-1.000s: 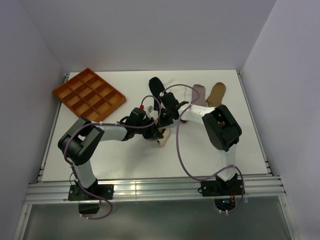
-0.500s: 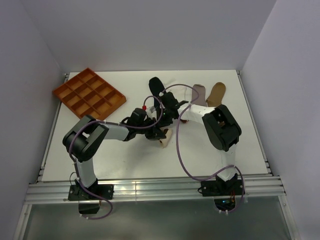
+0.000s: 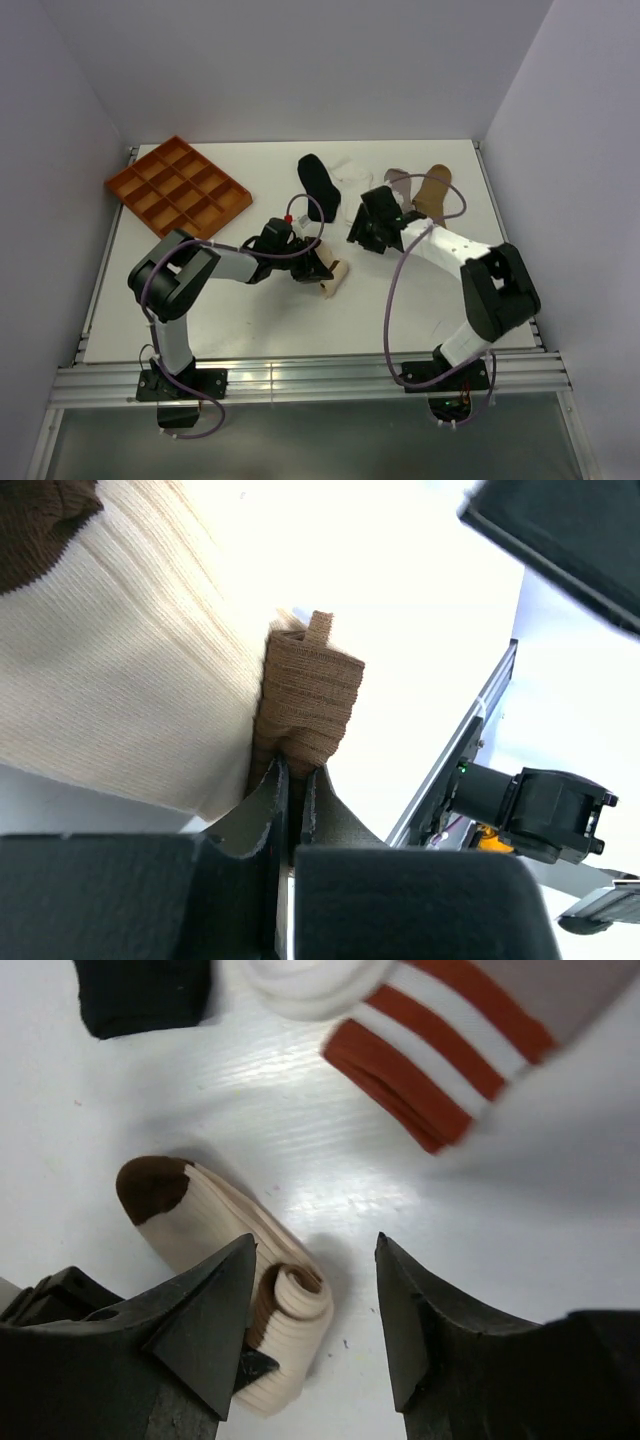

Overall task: Roll the socks
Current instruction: Roll the sock at the center of the board.

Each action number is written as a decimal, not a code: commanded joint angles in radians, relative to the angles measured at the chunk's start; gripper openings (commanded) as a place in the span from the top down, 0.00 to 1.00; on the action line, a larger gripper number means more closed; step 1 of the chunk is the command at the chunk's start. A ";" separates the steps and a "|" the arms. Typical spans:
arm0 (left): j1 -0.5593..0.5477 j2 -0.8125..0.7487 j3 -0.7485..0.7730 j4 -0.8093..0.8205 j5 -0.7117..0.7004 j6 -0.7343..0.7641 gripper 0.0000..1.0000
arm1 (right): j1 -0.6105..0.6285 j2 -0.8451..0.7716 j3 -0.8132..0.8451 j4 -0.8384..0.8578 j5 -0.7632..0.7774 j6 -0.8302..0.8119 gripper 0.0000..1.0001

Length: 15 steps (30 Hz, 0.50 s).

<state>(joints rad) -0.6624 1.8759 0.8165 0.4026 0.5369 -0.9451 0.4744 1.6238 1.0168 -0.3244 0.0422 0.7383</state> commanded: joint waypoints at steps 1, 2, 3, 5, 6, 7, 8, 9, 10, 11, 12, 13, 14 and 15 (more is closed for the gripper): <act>-0.009 0.066 -0.014 -0.165 -0.041 0.035 1.00 | -0.003 -0.103 -0.098 0.007 0.061 0.147 0.41; -0.008 0.068 -0.011 -0.169 -0.041 0.037 1.00 | -0.005 -0.120 -0.122 0.025 0.048 0.168 0.41; -0.008 0.068 -0.010 -0.171 -0.043 0.039 1.00 | -0.003 -0.151 -0.177 0.044 0.033 0.215 0.41; -0.009 0.072 -0.004 -0.177 -0.045 0.040 1.00 | 0.001 -0.186 -0.240 0.088 -0.007 0.263 0.41; -0.008 0.072 -0.001 -0.180 -0.045 0.043 1.00 | 0.006 -0.218 -0.295 0.137 -0.014 0.316 0.41; -0.009 0.075 0.001 -0.180 -0.043 0.043 1.00 | 0.018 -0.234 -0.322 0.162 -0.021 0.340 0.41; -0.008 0.075 0.003 -0.180 -0.045 0.042 0.99 | 0.027 -0.248 -0.345 0.188 -0.021 0.364 0.41; -0.008 0.078 0.006 -0.182 -0.045 0.043 1.00 | 0.035 -0.266 -0.378 0.238 -0.019 0.403 0.41; -0.008 0.080 0.009 -0.183 -0.045 0.045 1.00 | 0.059 -0.271 -0.391 0.254 -0.015 0.421 0.41; -0.008 0.080 0.009 -0.183 -0.041 0.043 1.00 | 0.073 -0.274 -0.399 0.269 -0.007 0.435 0.41; -0.008 0.081 0.010 -0.185 -0.044 0.045 0.99 | 0.084 -0.271 -0.411 0.292 0.002 0.461 0.41; -0.008 0.083 0.015 -0.189 -0.048 0.046 0.99 | 0.096 -0.269 -0.415 0.304 0.010 0.473 0.41; -0.008 0.083 0.016 -0.191 -0.049 0.048 1.00 | 0.113 -0.268 -0.423 0.320 0.012 0.484 0.41; -0.009 0.081 0.018 -0.194 -0.049 0.049 1.00 | 0.119 -0.266 -0.435 0.355 0.012 0.504 0.41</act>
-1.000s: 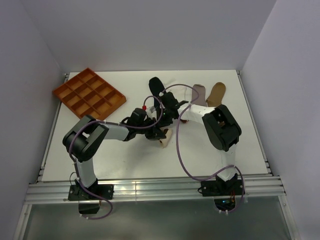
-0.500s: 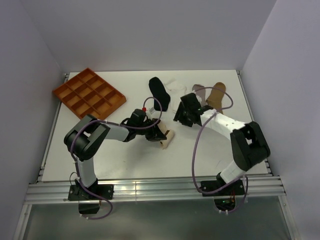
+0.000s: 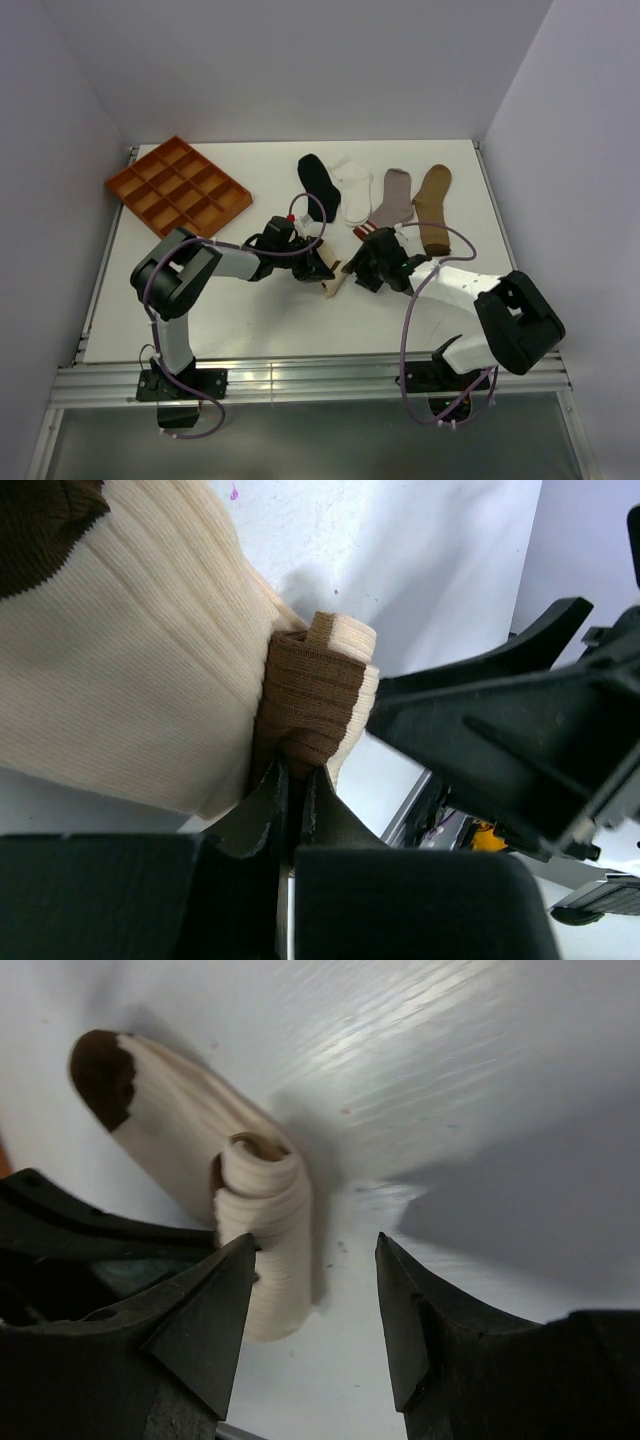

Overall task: Roll the socks
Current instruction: Roll the sock at the center of the board.

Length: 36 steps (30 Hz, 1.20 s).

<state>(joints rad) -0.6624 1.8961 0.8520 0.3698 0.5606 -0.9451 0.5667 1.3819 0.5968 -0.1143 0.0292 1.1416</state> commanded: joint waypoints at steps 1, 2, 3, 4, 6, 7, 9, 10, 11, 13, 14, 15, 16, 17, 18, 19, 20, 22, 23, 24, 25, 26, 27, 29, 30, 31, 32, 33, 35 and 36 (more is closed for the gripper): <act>-0.008 0.060 -0.021 -0.161 -0.074 0.049 1.00 | 0.032 -0.021 -0.020 0.154 0.029 0.109 0.41; -0.008 0.060 -0.021 -0.160 -0.071 0.049 1.00 | 0.038 -0.021 -0.025 0.160 0.037 0.115 0.41; -0.008 0.061 -0.021 -0.161 -0.071 0.049 0.99 | 0.039 -0.021 -0.028 0.168 0.053 0.124 0.41; -0.009 0.061 -0.018 -0.161 -0.071 0.049 0.99 | 0.042 -0.020 -0.032 0.176 0.057 0.125 0.41; -0.008 0.064 -0.019 -0.161 -0.068 0.049 1.00 | 0.042 -0.009 -0.029 0.189 0.061 0.124 0.41; -0.008 0.066 -0.019 -0.161 -0.065 0.049 1.00 | 0.041 -0.001 -0.026 0.188 0.057 0.121 0.41; -0.009 0.069 -0.018 -0.161 -0.065 0.048 1.00 | 0.042 0.026 -0.017 0.192 0.040 0.121 0.41; -0.009 0.070 -0.016 -0.160 -0.064 0.046 1.00 | 0.044 0.037 -0.018 0.197 0.035 0.121 0.41; -0.008 0.069 -0.018 -0.161 -0.065 0.046 1.00 | 0.044 0.045 -0.019 0.202 0.029 0.128 0.42; -0.008 0.070 -0.014 -0.160 -0.064 0.046 1.00 | 0.047 0.066 -0.025 0.209 0.015 0.132 0.43; -0.008 0.069 -0.016 -0.160 -0.065 0.045 1.00 | 0.048 0.072 -0.032 0.209 0.008 0.141 0.43; -0.008 0.067 -0.014 -0.161 -0.064 0.043 1.00 | 0.048 0.080 -0.037 0.211 0.005 0.145 0.43; -0.008 0.069 -0.013 -0.160 -0.065 0.042 1.00 | 0.050 0.077 -0.043 0.215 0.005 0.148 0.44; -0.008 0.070 -0.014 -0.160 -0.067 0.040 1.00 | 0.050 0.074 -0.058 0.223 0.008 0.159 0.44; -0.008 0.070 -0.014 -0.158 -0.067 0.039 1.00 | 0.053 0.066 -0.069 0.229 0.014 0.162 0.44; -0.009 0.072 -0.014 -0.158 -0.067 0.037 1.00 | 0.053 0.062 -0.075 0.234 0.020 0.168 0.44; -0.009 0.073 -0.013 -0.157 -0.067 0.035 0.99 | 0.053 0.059 -0.084 0.237 0.023 0.173 0.44; -0.008 0.074 -0.016 -0.154 -0.067 0.034 1.00 | 0.053 0.052 -0.088 0.234 0.029 0.176 0.44; -0.008 0.074 -0.016 -0.154 -0.067 0.032 1.00 | 0.053 0.052 -0.091 0.235 0.037 0.179 0.44; -0.008 0.070 -0.019 -0.152 -0.068 0.032 1.00 | 0.053 0.054 -0.091 0.235 0.037 0.179 0.44; -0.008 0.070 -0.021 -0.147 -0.068 0.029 1.00 | 0.053 0.062 -0.091 0.234 0.037 0.182 0.45; -0.008 0.067 -0.024 -0.146 -0.065 0.026 1.00 | 0.053 0.069 -0.089 0.234 0.041 0.184 0.45; -0.008 0.063 -0.025 -0.143 -0.068 0.026 1.00 | 0.053 0.077 -0.089 0.234 0.041 0.184 0.46; -0.009 0.054 -0.028 -0.138 -0.068 0.020 0.99 | 0.053 0.106 -0.083 0.229 0.038 0.187 0.48; -0.008 0.051 -0.031 -0.135 -0.071 0.019 1.00 | 0.053 0.115 -0.080 0.229 0.038 0.184 0.50; -0.008 0.047 -0.036 -0.131 -0.071 0.017 1.00 | 0.053 0.126 -0.077 0.229 0.040 0.184 0.54; -0.008 0.043 -0.037 -0.126 -0.071 0.014 1.00 | 0.053 0.141 -0.074 0.231 0.034 0.184 0.57; -0.009 0.040 -0.041 -0.124 -0.073 0.014 0.99 | 0.053 0.149 -0.074 0.234 0.031 0.184 0.63; -0.008 0.034 -0.044 -0.117 -0.071 0.009 0.99 | 0.053 0.163 -0.057 0.213 0.032 0.173 0.74; -0.008 0.026 -0.050 -0.111 -0.070 0.008 0.98 | 0.053 0.180 -0.049 0.200 0.031 0.169 0.83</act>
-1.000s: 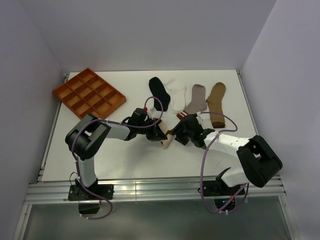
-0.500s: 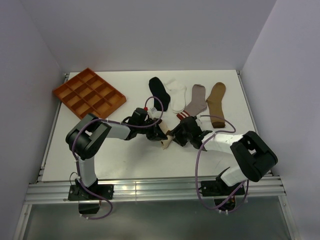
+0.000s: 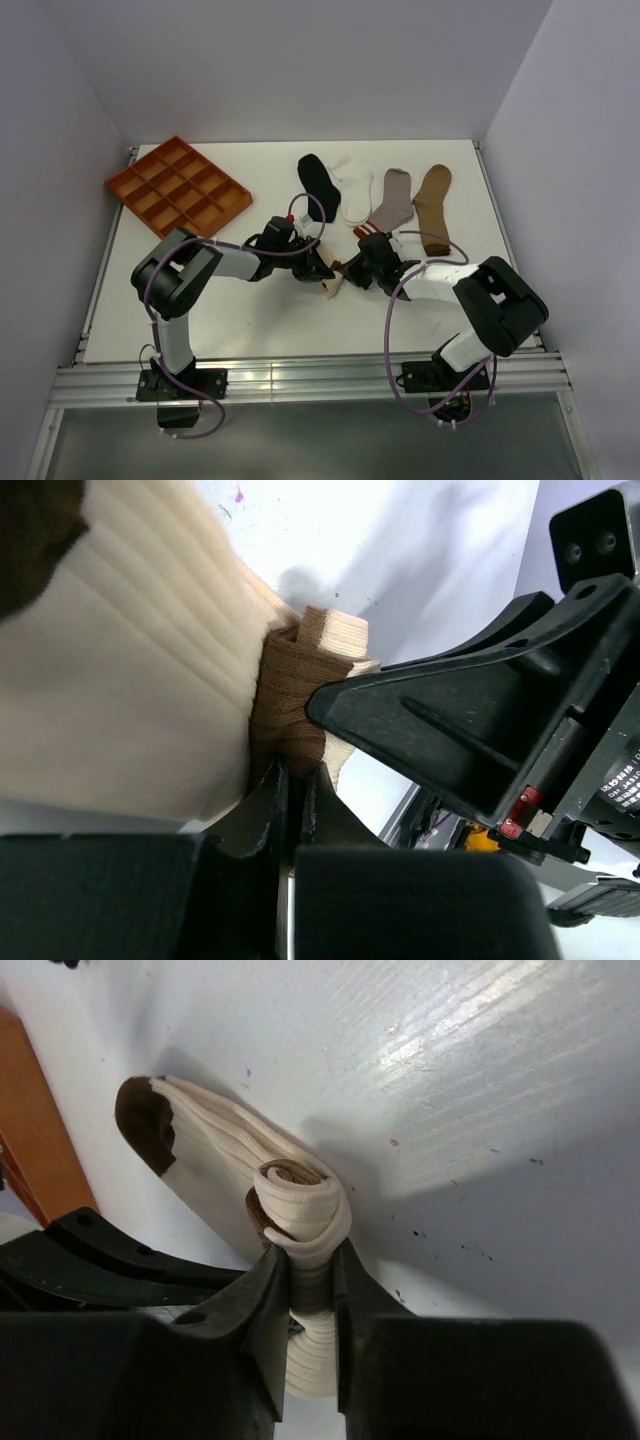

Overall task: Roll the socks
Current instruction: Roll the sock at the center of the board.

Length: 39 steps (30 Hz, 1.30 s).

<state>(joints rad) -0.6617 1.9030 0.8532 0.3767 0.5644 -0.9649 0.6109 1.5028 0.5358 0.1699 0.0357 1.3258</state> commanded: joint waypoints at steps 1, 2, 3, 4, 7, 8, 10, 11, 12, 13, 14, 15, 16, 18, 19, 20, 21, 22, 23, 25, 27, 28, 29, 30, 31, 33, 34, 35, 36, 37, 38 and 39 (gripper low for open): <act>-0.009 0.011 -0.054 -0.114 -0.074 0.028 0.97 | 0.007 0.065 0.021 -0.093 0.018 -0.023 0.88; -0.010 0.004 -0.059 -0.111 -0.077 0.028 0.95 | 0.006 0.072 0.038 -0.119 0.018 -0.037 0.95; -0.010 -0.022 -0.068 -0.113 -0.084 0.032 0.89 | 0.004 0.082 0.050 -0.135 0.017 -0.046 1.00; -0.010 -0.042 -0.075 -0.117 -0.115 0.038 0.84 | 0.003 0.088 0.064 -0.154 0.013 -0.057 1.00; -0.015 -0.149 -0.101 -0.157 -0.229 0.083 0.68 | 0.003 0.106 0.113 -0.223 0.001 -0.085 1.00; -0.022 -0.209 -0.105 -0.188 -0.273 0.113 0.66 | 0.003 0.111 0.137 -0.252 -0.005 -0.098 1.00; -0.035 -0.267 -0.117 -0.222 -0.357 0.147 0.59 | 0.003 0.129 0.162 -0.280 -0.011 -0.114 1.00; -0.058 -0.297 -0.120 -0.235 -0.468 0.188 0.57 | 0.003 0.137 0.186 -0.308 -0.017 -0.131 1.00; -0.074 -0.352 -0.124 -0.263 -0.524 0.207 0.55 | 0.001 0.145 0.197 -0.317 -0.020 -0.135 1.00; -0.093 -0.378 -0.129 -0.266 -0.575 0.227 0.54 | 0.001 0.151 0.205 -0.326 -0.025 -0.140 1.00; -0.136 -0.421 -0.135 -0.268 -0.698 0.270 0.54 | 0.001 0.161 0.216 -0.332 -0.031 -0.145 1.00; -0.162 -0.438 -0.147 -0.257 -0.763 0.293 0.52 | 0.001 0.166 0.219 -0.336 -0.031 -0.149 1.00; -0.185 -0.455 -0.157 -0.242 -0.814 0.314 0.51 | 0.001 0.174 0.223 -0.337 -0.031 -0.155 1.00; -0.255 -0.481 -0.180 -0.205 -0.930 0.400 0.47 | 0.001 0.186 0.236 -0.346 -0.065 -0.158 1.00; -0.275 -0.483 -0.184 -0.165 -0.960 0.429 0.46 | 0.001 0.188 0.239 -0.346 -0.071 -0.161 1.00; -0.312 -0.476 -0.189 -0.147 -0.998 0.481 0.44 | 0.001 0.194 0.243 -0.349 -0.074 -0.165 1.00; -0.328 -0.467 -0.186 -0.127 -1.012 0.512 0.43 | 0.001 0.195 0.245 -0.349 -0.079 -0.166 1.00; -0.358 -0.455 -0.180 -0.105 -1.029 0.538 0.42 | 0.001 0.197 0.250 -0.349 -0.082 -0.168 1.00; -0.372 -0.423 -0.160 -0.099 -1.040 0.586 0.42 | 0.001 0.200 0.251 -0.349 -0.083 -0.168 1.00; -0.418 -0.389 -0.141 -0.075 -1.075 0.668 0.42 | 0.001 0.206 0.253 -0.348 -0.094 -0.168 1.00; -0.453 -0.335 -0.114 -0.064 -1.118 0.718 0.41 | 0.001 0.208 0.254 -0.345 -0.099 -0.168 1.00; -0.482 -0.319 -0.105 -0.059 -1.153 0.756 0.41 | 0.001 0.211 0.256 -0.345 -0.103 -0.169 1.00; -0.493 -0.291 -0.097 -0.049 -1.169 0.773 0.41 | 0.001 0.211 0.254 -0.345 -0.105 -0.169 1.00; -0.506 -0.277 -0.083 -0.044 -1.178 0.788 0.41 | 0.001 0.211 0.254 -0.343 -0.106 -0.172 1.00; -0.521 -0.266 -0.079 -0.041 -1.190 0.816 0.41 | 0.001 0.214 0.256 -0.346 -0.106 -0.174 1.00; -0.536 -0.236 -0.065 -0.030 -1.206 0.841 0.41 | 0.001 0.214 0.254 -0.345 -0.111 -0.174 1.00; -0.549 -0.228 -0.062 -0.029 -1.210 0.851 0.41 | 0.000 0.214 0.253 -0.343 -0.114 -0.175 1.00; -0.556 -0.216 -0.057 -0.022 -1.228 0.874 0.41 | -0.002 0.214 0.251 -0.342 -0.120 -0.174 1.00; -0.562 -0.210 -0.054 -0.018 -1.239 0.885 0.41 | -0.003 0.214 0.251 -0.340 -0.123 -0.174 1.00; -0.572 -0.202 -0.048 -0.024 -1.242 0.897 0.41 | -0.002 0.214 0.250 -0.337 -0.126 -0.174 1.00; -0.573 -0.184 -0.033 -0.031 -1.247 0.899 0.41 | -0.006 0.215 0.250 -0.333 -0.129 -0.172 1.00; -0.573 -0.174 -0.020 -0.044 -1.250 0.899 0.41 | -0.008 0.217 0.248 -0.331 -0.135 -0.174 1.00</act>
<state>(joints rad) -1.2209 1.7042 0.7708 0.2939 -0.6323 -0.1272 0.6014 1.6691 0.8017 -0.0467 -0.0990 1.1843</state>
